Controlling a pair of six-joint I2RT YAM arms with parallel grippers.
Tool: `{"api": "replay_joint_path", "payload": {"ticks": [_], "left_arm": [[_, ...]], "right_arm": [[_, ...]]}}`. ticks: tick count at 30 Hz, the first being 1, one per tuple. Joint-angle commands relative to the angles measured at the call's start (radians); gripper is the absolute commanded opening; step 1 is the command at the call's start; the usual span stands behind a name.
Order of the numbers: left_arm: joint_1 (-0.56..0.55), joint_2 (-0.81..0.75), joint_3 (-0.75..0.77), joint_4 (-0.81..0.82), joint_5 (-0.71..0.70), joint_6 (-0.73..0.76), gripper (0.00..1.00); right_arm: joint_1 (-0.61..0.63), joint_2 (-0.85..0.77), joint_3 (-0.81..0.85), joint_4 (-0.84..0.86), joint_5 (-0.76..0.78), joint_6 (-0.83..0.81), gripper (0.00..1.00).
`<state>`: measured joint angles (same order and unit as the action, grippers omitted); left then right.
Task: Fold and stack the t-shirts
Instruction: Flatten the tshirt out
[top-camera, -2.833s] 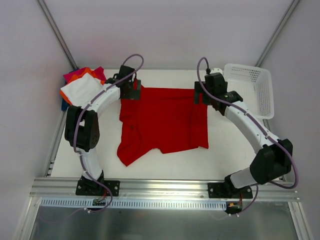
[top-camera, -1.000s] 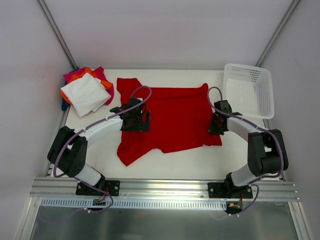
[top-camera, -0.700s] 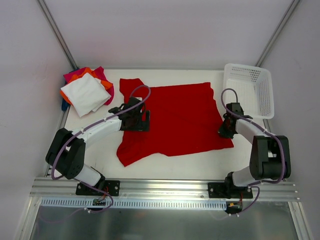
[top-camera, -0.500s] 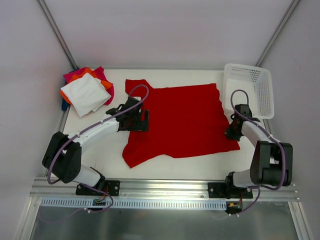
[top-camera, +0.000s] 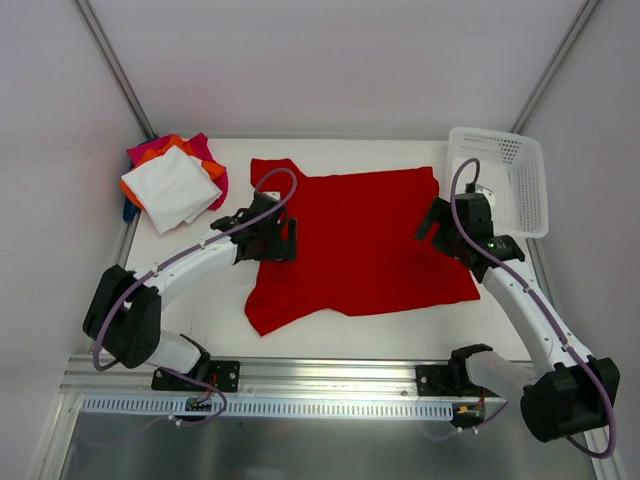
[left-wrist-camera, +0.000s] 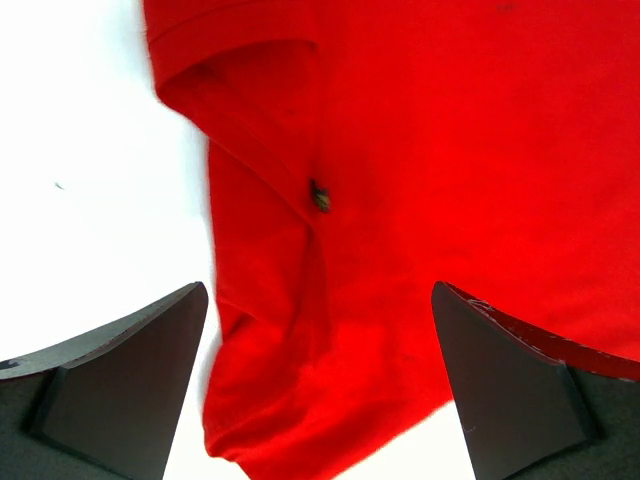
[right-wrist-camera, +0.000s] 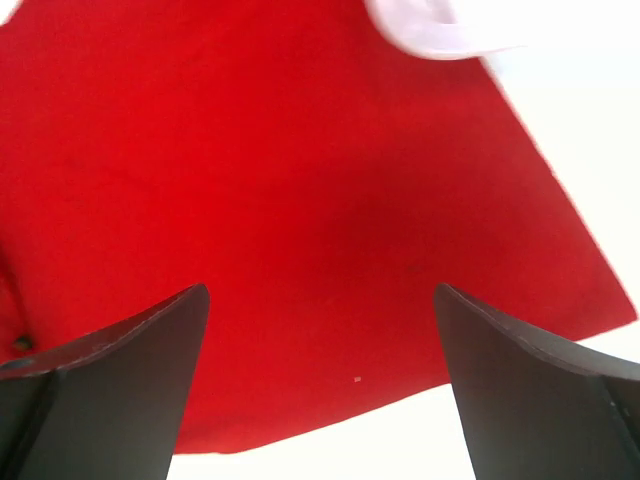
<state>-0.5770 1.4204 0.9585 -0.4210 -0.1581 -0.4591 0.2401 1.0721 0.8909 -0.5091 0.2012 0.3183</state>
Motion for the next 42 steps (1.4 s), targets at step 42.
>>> {"api": "replay_joint_path", "payload": {"ticks": [42], "left_arm": [[0.327,0.27,-0.106,0.524,0.155,-0.089,0.76]], "right_arm": [[0.103,0.141,0.034,-0.031,0.035,-0.065,1.0]]}}
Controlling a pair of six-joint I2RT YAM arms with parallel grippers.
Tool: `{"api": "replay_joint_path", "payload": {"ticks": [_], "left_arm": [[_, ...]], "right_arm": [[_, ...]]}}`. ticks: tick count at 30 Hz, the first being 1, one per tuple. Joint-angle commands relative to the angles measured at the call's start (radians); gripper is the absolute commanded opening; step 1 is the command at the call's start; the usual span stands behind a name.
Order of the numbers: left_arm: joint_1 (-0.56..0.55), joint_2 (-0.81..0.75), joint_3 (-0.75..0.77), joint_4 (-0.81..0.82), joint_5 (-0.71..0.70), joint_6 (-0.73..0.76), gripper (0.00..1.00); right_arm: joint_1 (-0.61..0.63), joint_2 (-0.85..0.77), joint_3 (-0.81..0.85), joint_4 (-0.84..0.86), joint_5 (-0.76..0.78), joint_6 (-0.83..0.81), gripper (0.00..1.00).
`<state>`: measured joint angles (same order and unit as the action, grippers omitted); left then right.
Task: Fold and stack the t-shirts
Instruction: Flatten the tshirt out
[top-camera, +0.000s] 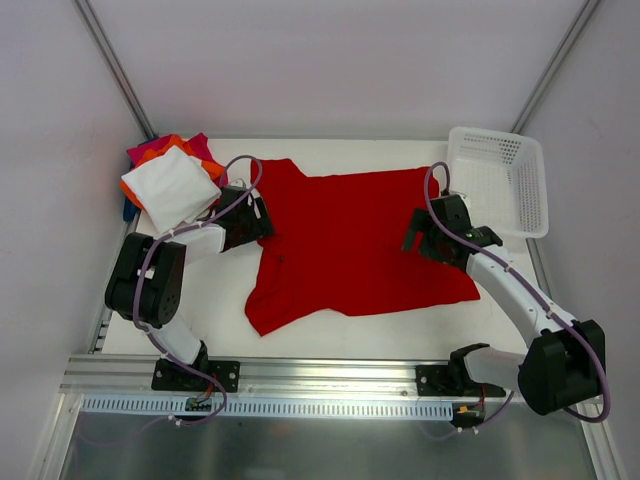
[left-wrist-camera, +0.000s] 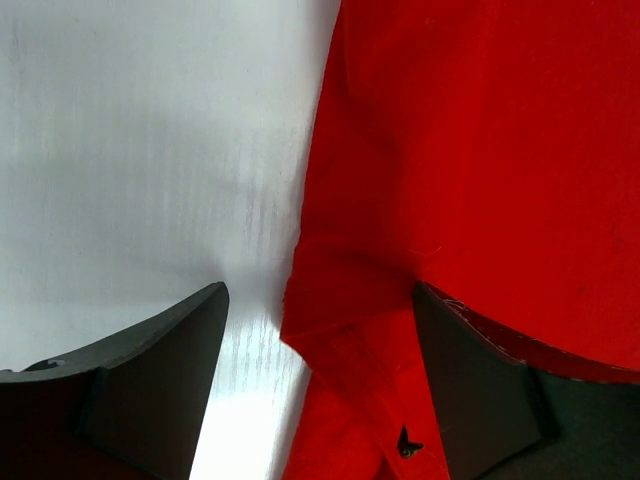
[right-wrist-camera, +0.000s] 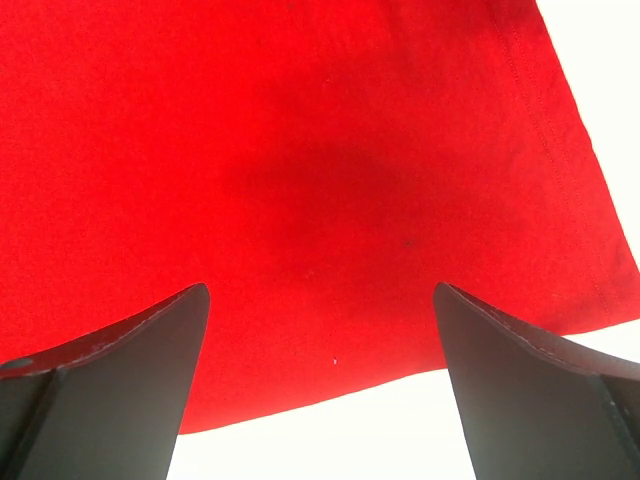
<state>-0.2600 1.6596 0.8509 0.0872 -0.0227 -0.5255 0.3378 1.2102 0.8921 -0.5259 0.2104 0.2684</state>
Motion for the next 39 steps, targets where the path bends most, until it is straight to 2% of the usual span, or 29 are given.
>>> {"api": "replay_joint_path", "payload": {"ticks": [1,7,13,22,28,34,39], "left_arm": [[0.008,0.035,0.005,0.016,0.02,-0.025,0.75],[0.008,0.054,0.017,0.017,0.02,-0.025,0.66],[0.008,0.069,0.027,0.016,0.02,-0.024,0.46],[0.008,0.086,0.037,0.0,0.009,-0.031,0.0],[0.008,0.036,0.072,-0.052,-0.025,-0.004,0.0],[0.016,-0.017,0.148,-0.161,-0.14,0.091,0.0],[0.034,-0.024,0.212,-0.196,-0.169,0.157,0.0]], "right_arm": [[0.006,0.003,0.034,-0.014,0.027,-0.015,0.99],[0.007,0.011,0.028,-0.01,0.032,-0.017,0.99],[0.007,0.026,0.019,-0.005,0.035,-0.018,0.99],[0.007,0.038,0.013,0.004,0.037,-0.021,0.99],[0.006,0.051,0.007,0.017,0.035,-0.026,0.99],[0.006,0.061,0.002,0.026,0.024,-0.035,0.99],[0.007,0.064,0.001,0.014,0.034,-0.051,0.99]]}}
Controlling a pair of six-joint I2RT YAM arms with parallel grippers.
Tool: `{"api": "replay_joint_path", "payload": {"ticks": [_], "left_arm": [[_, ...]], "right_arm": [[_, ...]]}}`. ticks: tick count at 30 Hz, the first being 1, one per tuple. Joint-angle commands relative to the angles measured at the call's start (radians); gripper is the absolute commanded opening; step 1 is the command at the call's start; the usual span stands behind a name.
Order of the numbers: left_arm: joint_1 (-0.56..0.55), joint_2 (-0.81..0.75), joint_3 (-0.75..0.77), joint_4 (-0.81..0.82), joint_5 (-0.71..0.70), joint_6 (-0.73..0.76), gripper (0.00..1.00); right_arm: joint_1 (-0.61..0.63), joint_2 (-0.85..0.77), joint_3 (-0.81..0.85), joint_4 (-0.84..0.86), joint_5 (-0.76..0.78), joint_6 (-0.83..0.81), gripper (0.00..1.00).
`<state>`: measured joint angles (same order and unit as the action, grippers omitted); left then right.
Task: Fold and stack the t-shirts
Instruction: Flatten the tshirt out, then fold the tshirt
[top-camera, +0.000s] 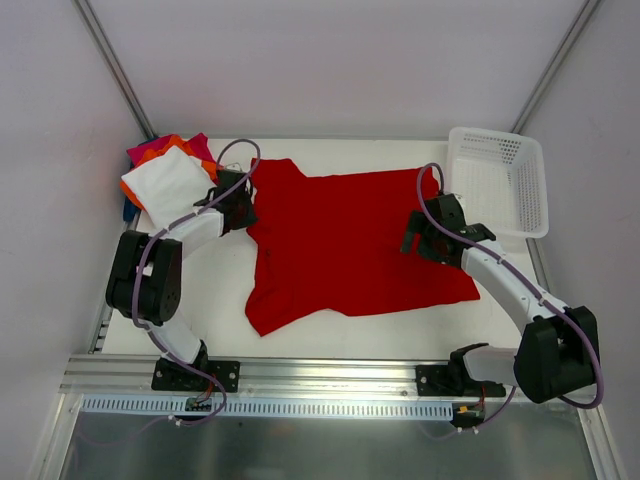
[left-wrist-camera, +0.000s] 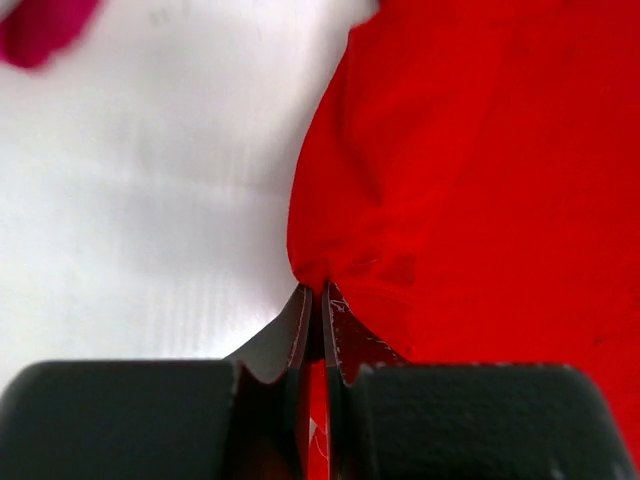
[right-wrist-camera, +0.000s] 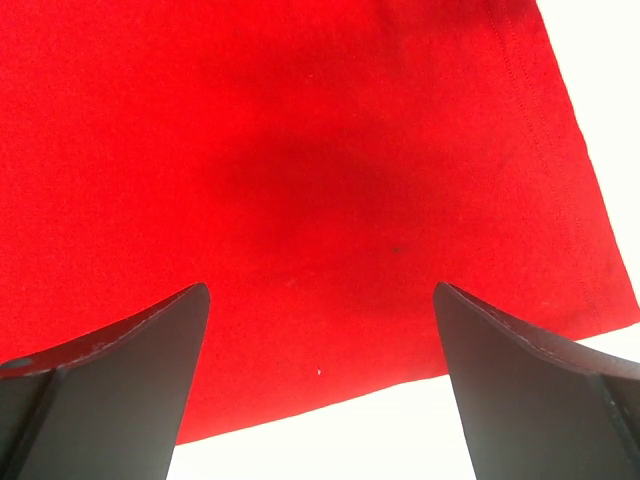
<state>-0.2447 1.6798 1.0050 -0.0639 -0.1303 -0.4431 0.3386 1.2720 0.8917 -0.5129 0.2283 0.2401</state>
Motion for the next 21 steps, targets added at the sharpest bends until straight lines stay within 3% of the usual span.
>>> {"api": "replay_joint_path", "payload": {"ticks": [1,16,18,19,20,21], "left_arm": [[0.022,-0.032,0.07,-0.047,-0.06,0.105,0.0],[0.119,0.152,0.268,-0.157,-0.163,0.233,0.0],[0.134,0.176,0.293,-0.174,-0.169,0.23,0.05],[0.139,0.188,0.303,-0.181,-0.17,0.228,0.19],[0.145,0.198,0.311,-0.2,-0.173,0.227,0.39],[0.157,0.214,0.32,-0.209,-0.201,0.21,0.7]], "right_arm": [[0.005,0.006,0.001,0.001,0.019,-0.025,0.99],[0.013,0.072,0.03,-0.009,0.013,-0.045,0.99],[0.013,0.079,0.03,-0.009,0.011,-0.048,0.99],[0.013,0.082,0.03,-0.009,0.009,-0.048,1.0],[0.013,0.087,0.03,-0.006,0.006,-0.048,0.99],[0.013,0.09,0.029,-0.004,0.005,-0.05,0.99]]}}
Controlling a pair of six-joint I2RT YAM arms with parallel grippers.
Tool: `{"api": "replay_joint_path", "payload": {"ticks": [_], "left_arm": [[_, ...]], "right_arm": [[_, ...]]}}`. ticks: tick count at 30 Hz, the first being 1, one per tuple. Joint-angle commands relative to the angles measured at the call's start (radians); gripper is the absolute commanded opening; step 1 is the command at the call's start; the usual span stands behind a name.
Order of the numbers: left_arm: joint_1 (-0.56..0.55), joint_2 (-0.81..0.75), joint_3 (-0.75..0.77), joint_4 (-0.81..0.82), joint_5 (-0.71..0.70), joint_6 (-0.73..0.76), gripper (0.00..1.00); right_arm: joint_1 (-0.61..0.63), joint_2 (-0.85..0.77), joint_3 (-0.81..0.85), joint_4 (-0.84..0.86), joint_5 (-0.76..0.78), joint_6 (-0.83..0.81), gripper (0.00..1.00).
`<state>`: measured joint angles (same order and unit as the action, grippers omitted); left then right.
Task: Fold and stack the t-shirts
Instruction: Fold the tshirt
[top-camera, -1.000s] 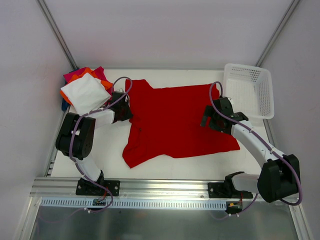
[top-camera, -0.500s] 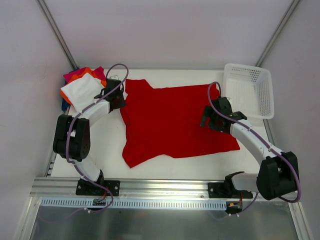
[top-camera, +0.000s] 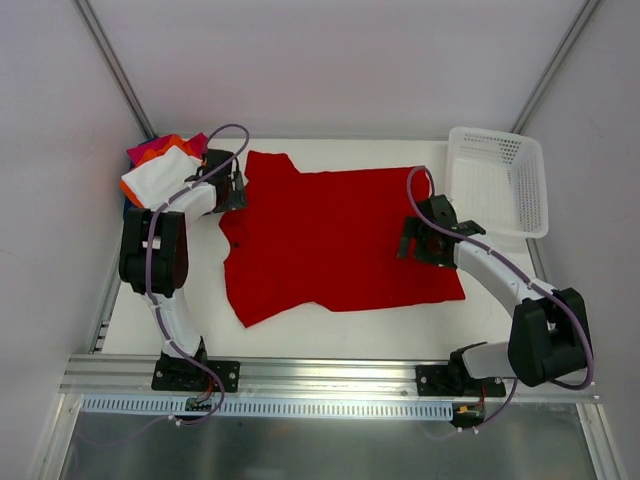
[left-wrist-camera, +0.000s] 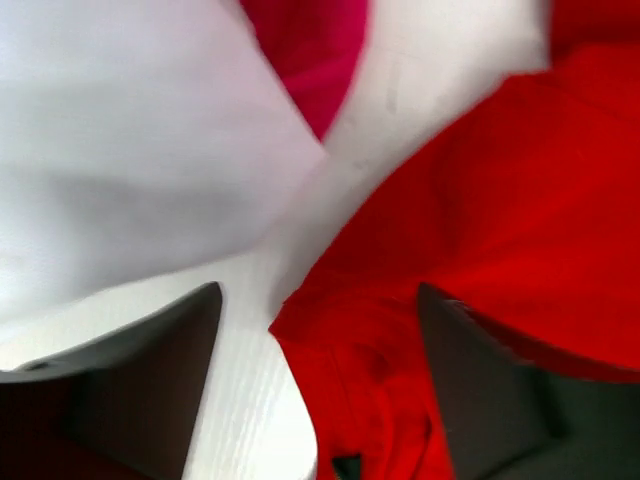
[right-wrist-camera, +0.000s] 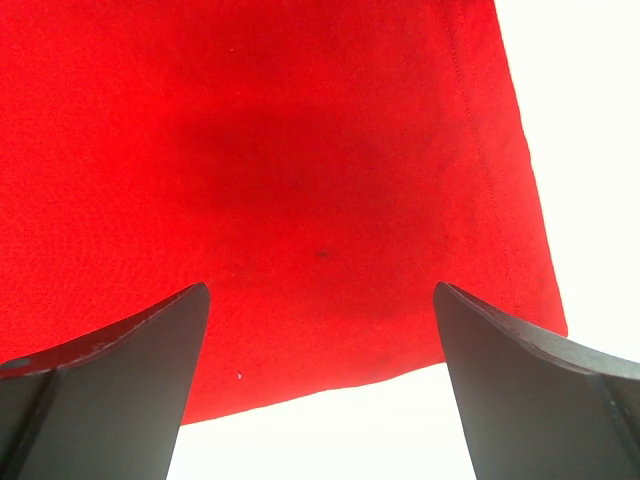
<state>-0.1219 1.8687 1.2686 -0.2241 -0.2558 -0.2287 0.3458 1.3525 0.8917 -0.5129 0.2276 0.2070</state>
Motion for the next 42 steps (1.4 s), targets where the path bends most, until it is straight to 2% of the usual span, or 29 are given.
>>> {"api": "replay_joint_path", "payload": {"ticks": [1,2,3,5,9,14,17,21,27,34,36,37,40,42], "left_arm": [[0.039,0.027,0.069,-0.058,-0.095,-0.018,0.87],[0.044,0.024,0.069,-0.072,-0.109,-0.033,0.97],[0.047,-0.015,0.061,-0.072,-0.123,-0.079,0.99],[0.044,-0.092,-0.006,-0.064,-0.131,-0.13,0.99],[-0.01,-0.386,-0.156,0.006,-0.105,-0.294,0.99],[-0.255,-0.612,-0.303,0.008,-0.184,-0.38,0.99],[-0.333,-0.808,-0.448,-0.012,-0.143,-0.498,0.97],[-0.407,-0.977,-0.676,-0.043,-0.076,-0.586,0.95],[-0.498,-1.039,-0.805,-0.205,-0.042,-0.756,0.91],[-0.752,-1.112,-0.865,-0.368,-0.095,-1.05,0.9],[-0.817,-1.103,-0.87,-0.394,-0.132,-1.139,0.89],[-0.884,-1.094,-0.867,-0.406,-0.149,-1.202,0.88],[-0.994,-1.01,-0.824,-0.487,-0.221,-1.314,0.88],[-1.039,-0.968,-0.792,-0.523,-0.244,-1.362,0.88]], "right_arm": [[0.007,0.013,0.029,-0.003,0.003,-0.017,1.0],[0.009,0.016,0.03,-0.001,0.0,-0.015,0.99],[0.01,0.019,0.03,-0.001,-0.004,-0.015,0.99],[0.018,0.019,0.03,-0.001,-0.004,-0.015,1.0],[0.035,0.013,0.026,0.01,-0.004,-0.008,0.99],[0.088,-0.009,0.027,0.024,-0.016,0.02,1.0],[0.146,-0.042,0.027,0.033,-0.013,0.043,0.99],[0.241,-0.056,0.036,0.048,0.007,0.068,0.99],[0.308,-0.041,0.041,0.045,0.044,0.089,0.99],[0.332,-0.096,-0.01,0.033,0.088,0.112,0.99],[0.332,-0.108,-0.033,0.033,0.095,0.118,0.99],[0.334,-0.118,-0.039,0.033,0.099,0.12,0.99],[0.335,-0.131,-0.057,0.025,0.104,0.127,0.99],[0.335,-0.138,-0.071,0.021,0.113,0.131,0.99]]}}
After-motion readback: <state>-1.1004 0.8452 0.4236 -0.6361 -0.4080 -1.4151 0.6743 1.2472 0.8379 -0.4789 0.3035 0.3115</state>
